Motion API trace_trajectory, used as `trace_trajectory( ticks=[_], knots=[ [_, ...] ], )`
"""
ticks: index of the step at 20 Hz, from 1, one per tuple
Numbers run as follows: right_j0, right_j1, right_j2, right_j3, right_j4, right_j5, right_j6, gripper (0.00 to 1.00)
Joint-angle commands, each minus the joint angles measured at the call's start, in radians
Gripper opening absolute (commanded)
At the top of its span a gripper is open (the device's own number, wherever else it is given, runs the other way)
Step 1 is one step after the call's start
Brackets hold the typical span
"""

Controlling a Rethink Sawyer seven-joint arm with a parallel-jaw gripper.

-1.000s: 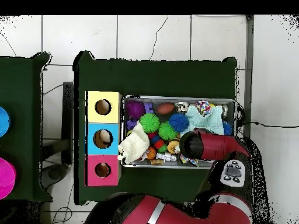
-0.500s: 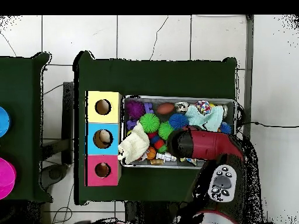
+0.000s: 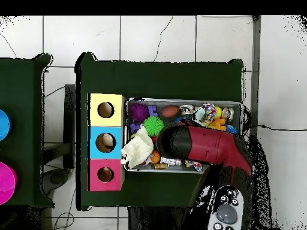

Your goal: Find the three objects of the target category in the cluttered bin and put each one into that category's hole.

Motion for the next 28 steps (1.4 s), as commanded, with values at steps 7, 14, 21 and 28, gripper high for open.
trace_trajectory(
  ticks=[7,14,21,28],
  knots=[
    [0.005,0.004,0.195,0.068,0.148,0.028,0.135,0.0],
    [0.04,0.01,0.197,0.116,0.199,-0.028,0.192,0.0],
    [0.107,0.025,0.153,0.177,0.257,-0.1,0.29,0.0],
    [0.133,0.05,0.13,0.226,0.311,-0.175,0.289,0.0]
  ],
)
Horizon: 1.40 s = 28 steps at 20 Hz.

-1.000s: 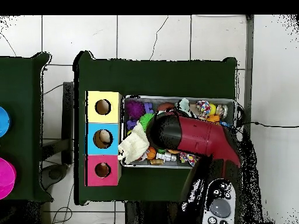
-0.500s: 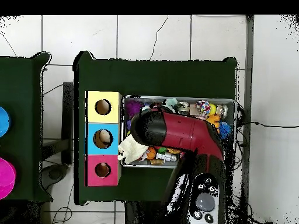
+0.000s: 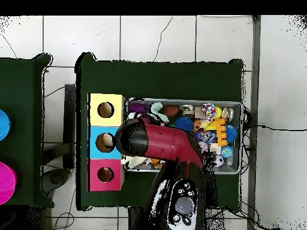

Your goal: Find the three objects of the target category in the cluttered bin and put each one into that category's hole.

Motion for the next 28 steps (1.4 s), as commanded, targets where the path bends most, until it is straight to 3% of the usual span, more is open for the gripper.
trace_trajectory(
  ticks=[1,10,16,20,21,28],
  knots=[
    [0.003,0.061,0.032,0.125,0.061,-0.069,0.279,0.0],
    [0.002,0.113,-0.007,0.128,0.058,-0.152,0.243,0.0],
    [-0.037,0.135,0.003,0.149,0.039,-0.217,0.208,0.0],
    [-0.039,0.145,-0.01,0.134,0.036,-0.195,0.186,0.0],
    [-0.051,0.141,0.005,0.14,0.043,-0.188,0.181,1.0],
    [-0.05,0.143,-0.003,0.125,0.05,-0.176,0.183,1.0]
  ],
)
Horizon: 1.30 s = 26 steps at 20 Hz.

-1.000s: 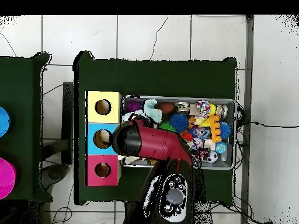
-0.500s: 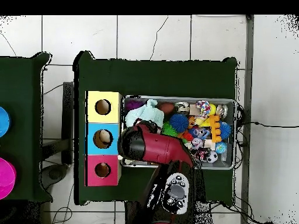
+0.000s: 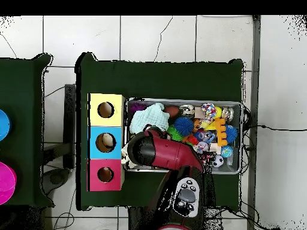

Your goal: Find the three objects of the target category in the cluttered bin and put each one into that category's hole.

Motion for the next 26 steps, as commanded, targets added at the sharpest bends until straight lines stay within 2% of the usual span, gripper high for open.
trace_trajectory(
  ticks=[1,4,10,14,19,24,26],
  knots=[
    [-0.018,0.026,0.017,0.038,0.036,0.005,0.191,1.0],
    [0.004,-0.002,-0.011,0.039,0.046,0.049,0.204,1.0],
    [0.037,-0.084,-0.07,-0.035,0.038,0.255,0.161,1.0],
    [0.028,-0.114,-0.074,-0.045,0.021,0.3,0.13,1.0],
    [-0.003,-0.11,-0.073,-0.059,-0.011,0.282,0.098,1.0],
    [-0.048,-0.05,-0.081,-0.1,-0.06,0.176,0.064,1.0],
    [-0.078,-0.022,-0.06,-0.112,-0.078,0.117,0.045,1.0]
  ],
)
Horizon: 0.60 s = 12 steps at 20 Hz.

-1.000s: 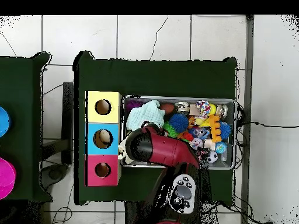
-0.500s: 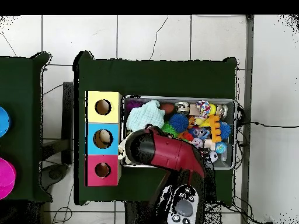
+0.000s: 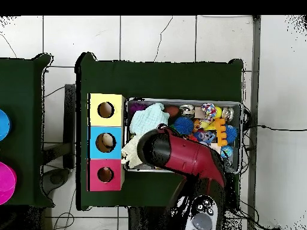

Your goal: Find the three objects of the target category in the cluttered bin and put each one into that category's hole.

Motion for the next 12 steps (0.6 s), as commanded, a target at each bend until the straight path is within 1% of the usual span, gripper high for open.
trace_trajectory(
  ticks=[1,5,9,10,12],
  knots=[
    [-0.087,0.09,0.051,-0.075,-0.083,-0.098,0.037,1.0],
    [-0.128,0.132,0.079,-0.111,-0.112,-0.173,0.023,1.0],
    [-0.142,0.159,0.081,-0.11,-0.147,-0.258,0.039,1.0],
    [-0.146,0.164,0.084,-0.099,-0.158,-0.283,0.043,1.0],
    [-0.155,0.174,0.089,-0.096,-0.172,-0.307,0.046,1.0]
  ],
)
